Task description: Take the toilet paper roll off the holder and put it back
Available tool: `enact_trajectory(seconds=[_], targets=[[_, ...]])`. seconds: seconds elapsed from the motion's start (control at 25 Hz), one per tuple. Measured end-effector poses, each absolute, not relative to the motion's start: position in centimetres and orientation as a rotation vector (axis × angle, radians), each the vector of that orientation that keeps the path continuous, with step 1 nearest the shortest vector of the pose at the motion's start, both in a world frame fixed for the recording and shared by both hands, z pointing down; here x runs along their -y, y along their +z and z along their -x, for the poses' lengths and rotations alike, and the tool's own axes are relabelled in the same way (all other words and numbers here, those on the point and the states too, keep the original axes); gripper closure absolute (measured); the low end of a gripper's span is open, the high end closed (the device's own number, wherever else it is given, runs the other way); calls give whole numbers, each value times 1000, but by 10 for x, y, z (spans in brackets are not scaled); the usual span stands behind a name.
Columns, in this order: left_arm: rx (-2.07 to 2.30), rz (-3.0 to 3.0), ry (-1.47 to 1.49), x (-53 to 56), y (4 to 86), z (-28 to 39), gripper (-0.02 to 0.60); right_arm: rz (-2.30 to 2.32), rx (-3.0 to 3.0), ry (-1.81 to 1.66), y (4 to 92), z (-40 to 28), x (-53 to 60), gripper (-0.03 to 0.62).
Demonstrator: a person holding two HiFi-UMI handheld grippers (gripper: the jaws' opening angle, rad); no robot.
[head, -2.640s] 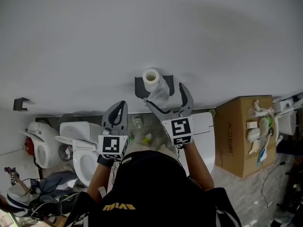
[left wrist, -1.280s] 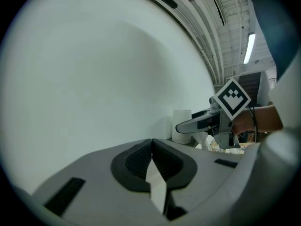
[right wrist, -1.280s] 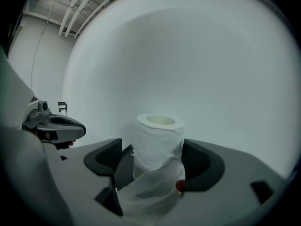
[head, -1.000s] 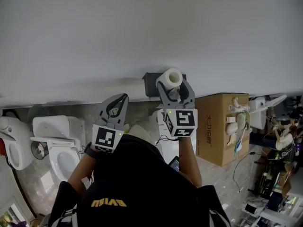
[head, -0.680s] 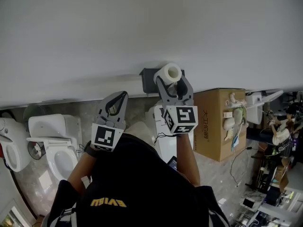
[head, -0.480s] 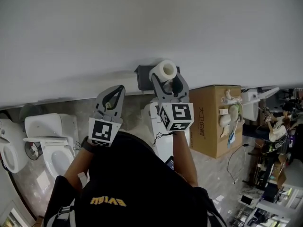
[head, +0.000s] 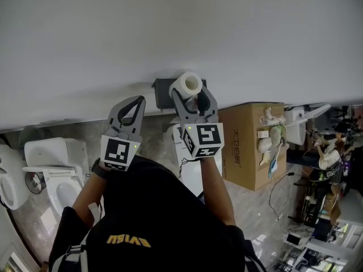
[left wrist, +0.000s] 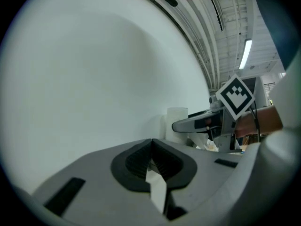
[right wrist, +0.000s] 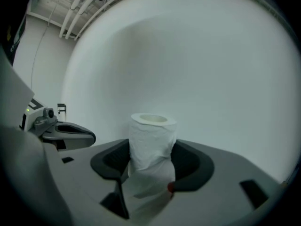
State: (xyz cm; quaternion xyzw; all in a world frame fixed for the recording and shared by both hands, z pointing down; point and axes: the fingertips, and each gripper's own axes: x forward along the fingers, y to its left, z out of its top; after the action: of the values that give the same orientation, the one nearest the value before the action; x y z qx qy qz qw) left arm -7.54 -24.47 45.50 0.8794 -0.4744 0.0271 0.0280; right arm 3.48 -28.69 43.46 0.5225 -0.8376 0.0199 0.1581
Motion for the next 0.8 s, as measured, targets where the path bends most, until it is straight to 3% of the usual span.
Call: enact_trajectory(seconds=[0.8], targets=[[1539,-2736,81,250,438,97,571,-1476,2404,42,403,-41,289,329]])
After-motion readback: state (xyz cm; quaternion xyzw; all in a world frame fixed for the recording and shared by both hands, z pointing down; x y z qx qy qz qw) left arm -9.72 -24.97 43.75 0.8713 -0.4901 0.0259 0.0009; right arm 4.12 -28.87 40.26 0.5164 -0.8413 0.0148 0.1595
